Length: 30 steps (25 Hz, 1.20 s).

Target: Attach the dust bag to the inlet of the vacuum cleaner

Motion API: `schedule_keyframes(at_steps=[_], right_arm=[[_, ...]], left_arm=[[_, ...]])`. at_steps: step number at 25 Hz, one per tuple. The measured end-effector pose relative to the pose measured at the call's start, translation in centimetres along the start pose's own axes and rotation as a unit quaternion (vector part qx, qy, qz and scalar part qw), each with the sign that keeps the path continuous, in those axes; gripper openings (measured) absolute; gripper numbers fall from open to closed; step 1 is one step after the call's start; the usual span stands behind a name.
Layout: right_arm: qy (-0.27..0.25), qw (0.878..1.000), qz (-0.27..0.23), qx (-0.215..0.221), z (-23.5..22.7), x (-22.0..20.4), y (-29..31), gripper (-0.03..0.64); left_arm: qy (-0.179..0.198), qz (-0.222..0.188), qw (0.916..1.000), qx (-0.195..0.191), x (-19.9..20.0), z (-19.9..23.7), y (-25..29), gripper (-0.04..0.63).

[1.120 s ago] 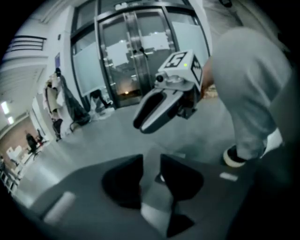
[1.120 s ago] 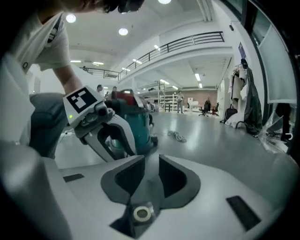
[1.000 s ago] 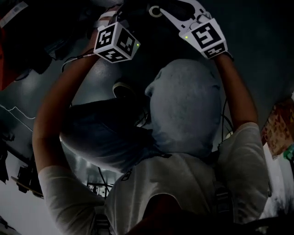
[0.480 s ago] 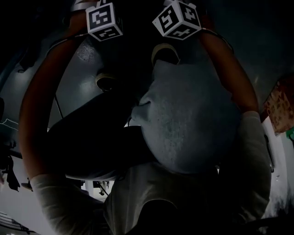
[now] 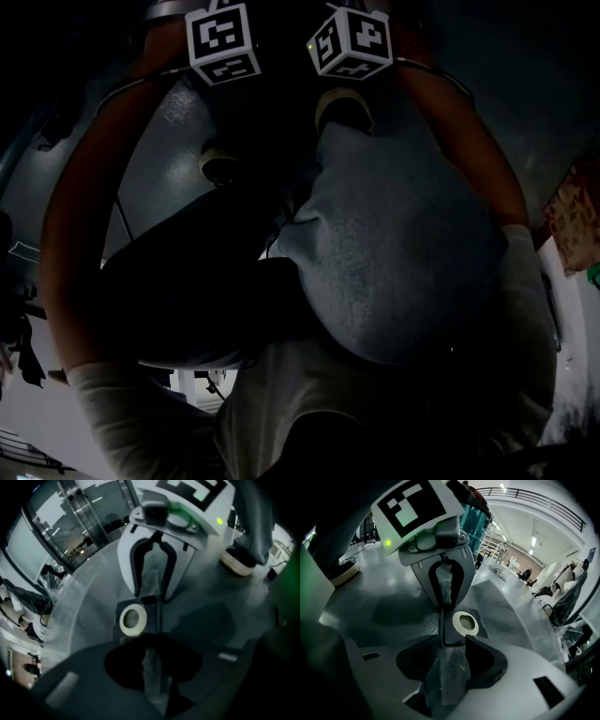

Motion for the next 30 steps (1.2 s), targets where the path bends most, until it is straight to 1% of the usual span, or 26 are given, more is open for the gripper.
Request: schedule_keyframes(at_steps=[5,9,12,16,19,22,24,27,30], right_arm=[[-0.035,0.999,0.001,-0.03,-0.1,0.8,0.4,0.17],[-0.067,0.995,-0.003,-0.073,-0.8,1.4,0.1,0.173],[-0.065,0.993,-0.005,-0.099,-2.1,2.2,-0.4,0.17],[-0.068,0.993,-0.014,-0.1,-3.4,3.3,-1.7,0.076],[-0.055,0.996,-0.025,-0.071,-4.0,5.1,-3.8,0.049],[-0.051,0.997,-0.054,-0.018,-5.3,7.8,-6.2,0.044],[-0.05,0.996,-0.07,0.027,-5.5,9.8,-7.9,0.043],[-0.06,0.992,-0.071,0.085,-5.7,13.9,-9.8,0.041],[-0.091,0.982,-0.07,0.152,-6.7,17.9,-11.1,0.041]], left_arm=[[-0.024,-0.018,0.9995,-0.008,0.5,1.3,-1.6,0.061],[-0.054,-0.033,0.9979,-0.013,0.8,3.0,-3.4,0.044],[-0.075,-0.041,0.9962,-0.015,1.0,4.1,-4.7,0.038],[-0.089,-0.043,0.995,-0.015,1.0,5.1,-6.5,0.031],[-0.1,-0.042,0.994,-0.014,1.3,5.6,-9.3,0.029],[-0.112,-0.031,0.9932,-0.003,1.2,6.4,-13.0,0.026],[-0.128,-0.027,0.9913,-0.012,0.9,6.3,-15.7,0.026],[-0.162,-0.031,0.9859,-0.027,-0.6,5.9,-20.2,0.025],[-0.187,-0.027,0.9818,-0.015,-2.3,6.6,-24.2,0.025]])
Point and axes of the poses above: the fingertips, and each gripper's own axes: y forward along the fingers, z to its left, x out of its top, the point moved 4 cm from there along -y, backward along the fingers, and after that the axes turned 3 degrees about y, right-handed, at the moved point
